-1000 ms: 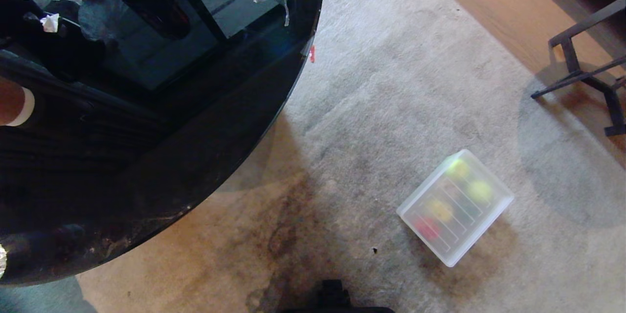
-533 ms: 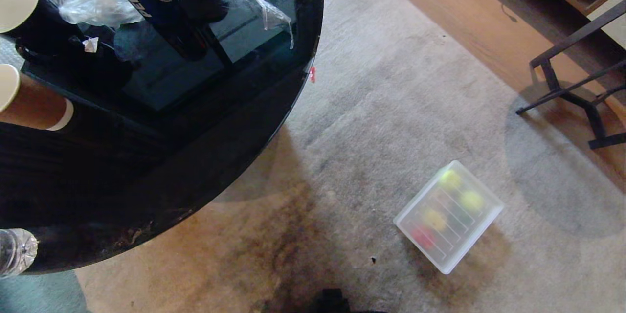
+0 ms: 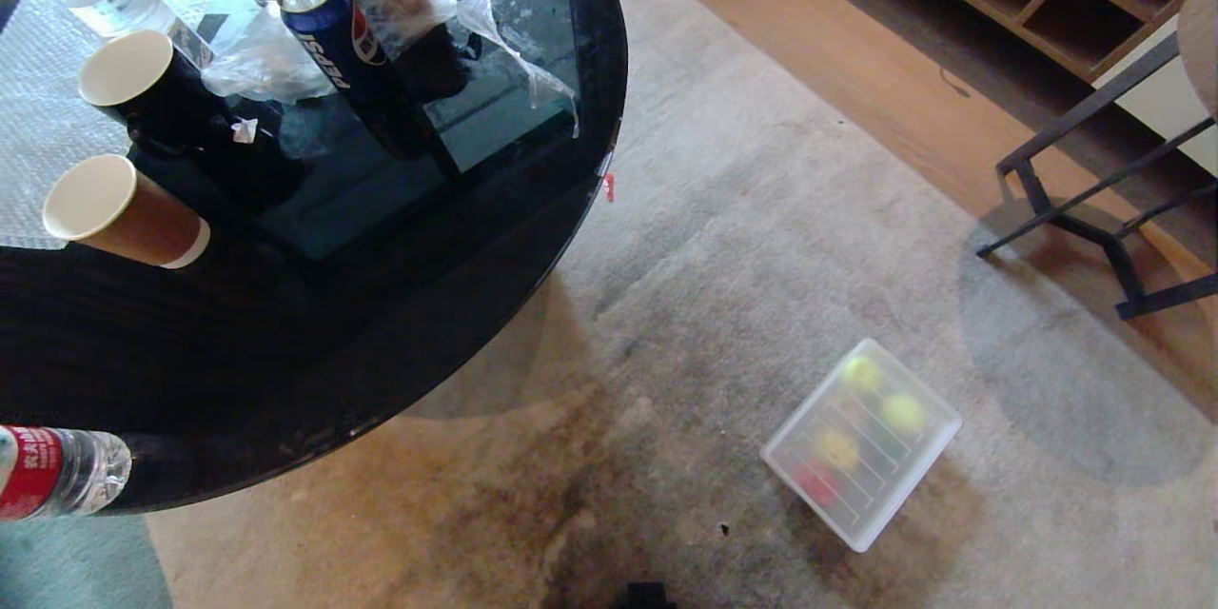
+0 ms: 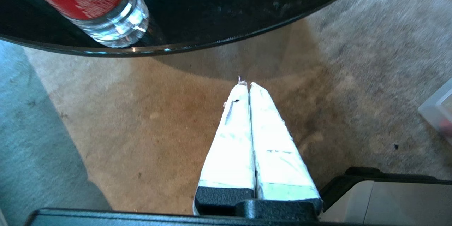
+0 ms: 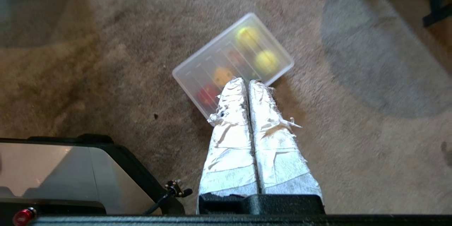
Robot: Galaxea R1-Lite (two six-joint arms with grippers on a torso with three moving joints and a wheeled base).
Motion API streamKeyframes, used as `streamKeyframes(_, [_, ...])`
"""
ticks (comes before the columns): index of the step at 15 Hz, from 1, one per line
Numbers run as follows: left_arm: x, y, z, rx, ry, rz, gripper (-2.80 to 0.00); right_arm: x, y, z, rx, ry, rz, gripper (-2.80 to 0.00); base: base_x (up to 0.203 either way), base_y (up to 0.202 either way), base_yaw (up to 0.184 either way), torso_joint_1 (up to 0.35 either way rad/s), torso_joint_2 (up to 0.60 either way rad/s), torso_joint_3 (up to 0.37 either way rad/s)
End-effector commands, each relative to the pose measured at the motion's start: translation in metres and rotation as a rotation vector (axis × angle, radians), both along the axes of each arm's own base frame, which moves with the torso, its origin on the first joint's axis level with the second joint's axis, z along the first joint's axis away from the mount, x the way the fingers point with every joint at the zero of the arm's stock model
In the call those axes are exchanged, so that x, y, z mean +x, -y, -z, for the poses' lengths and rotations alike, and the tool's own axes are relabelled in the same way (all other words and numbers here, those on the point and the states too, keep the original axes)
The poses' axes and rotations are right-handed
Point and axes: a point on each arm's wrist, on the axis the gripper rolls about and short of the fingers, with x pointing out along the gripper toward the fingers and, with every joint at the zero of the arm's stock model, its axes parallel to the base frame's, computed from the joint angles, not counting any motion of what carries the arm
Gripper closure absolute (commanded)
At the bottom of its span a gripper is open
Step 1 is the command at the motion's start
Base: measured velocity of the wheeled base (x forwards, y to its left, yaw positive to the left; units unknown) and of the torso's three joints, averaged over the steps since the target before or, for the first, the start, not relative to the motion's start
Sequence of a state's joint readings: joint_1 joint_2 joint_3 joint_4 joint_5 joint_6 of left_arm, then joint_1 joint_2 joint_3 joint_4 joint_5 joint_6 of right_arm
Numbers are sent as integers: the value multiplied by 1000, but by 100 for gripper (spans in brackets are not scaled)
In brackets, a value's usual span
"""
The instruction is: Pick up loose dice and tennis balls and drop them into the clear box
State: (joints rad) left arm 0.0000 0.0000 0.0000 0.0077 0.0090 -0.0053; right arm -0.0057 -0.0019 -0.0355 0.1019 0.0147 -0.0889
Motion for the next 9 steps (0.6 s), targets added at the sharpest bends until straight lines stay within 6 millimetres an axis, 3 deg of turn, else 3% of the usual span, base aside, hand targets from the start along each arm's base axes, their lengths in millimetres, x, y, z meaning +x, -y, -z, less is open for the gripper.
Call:
streamKeyframes(1, [0,0,0,-1,-2,0,0,0,0,0,-1,-6,0,0,0,0,0,1,4,194])
streamKeyframes(9, [0,0,0,-2,-1,-1,0,0,0,0,0,-5,0,0,0,0,0,2,1,202])
